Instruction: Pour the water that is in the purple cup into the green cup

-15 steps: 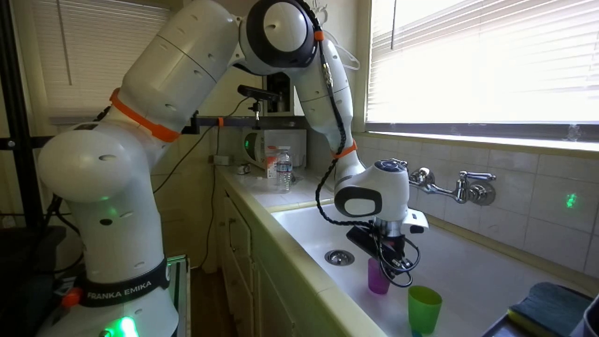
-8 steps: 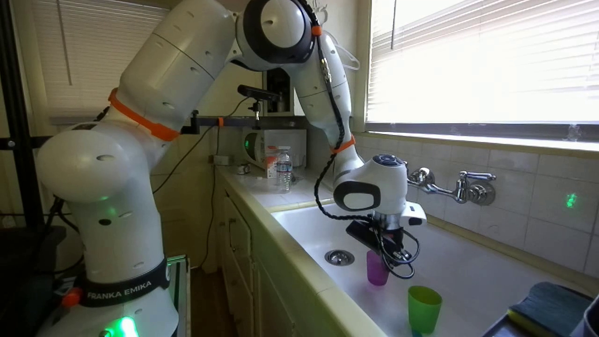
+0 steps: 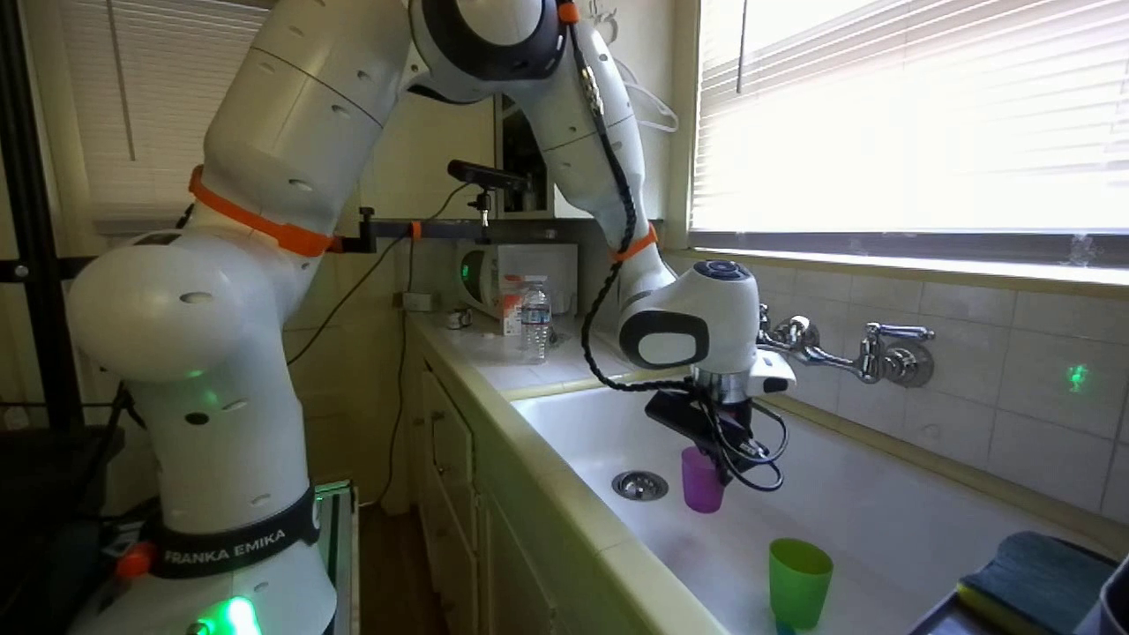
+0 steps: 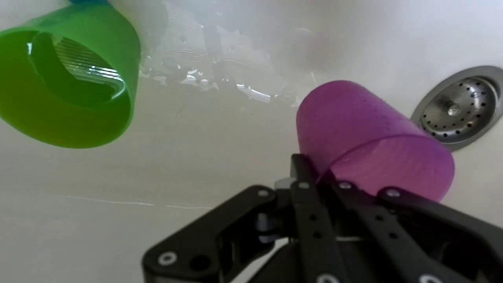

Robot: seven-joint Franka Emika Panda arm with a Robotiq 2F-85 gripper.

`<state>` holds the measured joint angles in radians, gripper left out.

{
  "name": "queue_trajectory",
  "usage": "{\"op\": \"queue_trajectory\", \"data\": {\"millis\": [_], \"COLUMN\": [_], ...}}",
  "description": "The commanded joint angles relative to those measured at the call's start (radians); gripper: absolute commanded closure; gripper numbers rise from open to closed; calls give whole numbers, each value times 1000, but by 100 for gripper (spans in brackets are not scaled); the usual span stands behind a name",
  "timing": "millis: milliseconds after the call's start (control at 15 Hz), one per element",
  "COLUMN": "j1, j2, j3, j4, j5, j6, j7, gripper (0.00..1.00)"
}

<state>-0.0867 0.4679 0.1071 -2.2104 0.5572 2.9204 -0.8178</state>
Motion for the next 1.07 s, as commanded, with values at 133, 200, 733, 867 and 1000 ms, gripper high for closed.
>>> {"op": "queue_trajectory", "data": {"millis": [133,200,733,867,1000], "j1": [2,5,-15,-16,-21], "j2": [-149,-169,-313,-350,-379], "j3": [-28,-36,-96,-120,-143], "j4": [-134,-152,-279,-305,-321], "j5": [-26,-30,-184,-259,-334], "j6": [-102,-112,-105,-95,-96], "j7": [4,11,126,188,259], "gripper": [99,99,99,99,99]}}
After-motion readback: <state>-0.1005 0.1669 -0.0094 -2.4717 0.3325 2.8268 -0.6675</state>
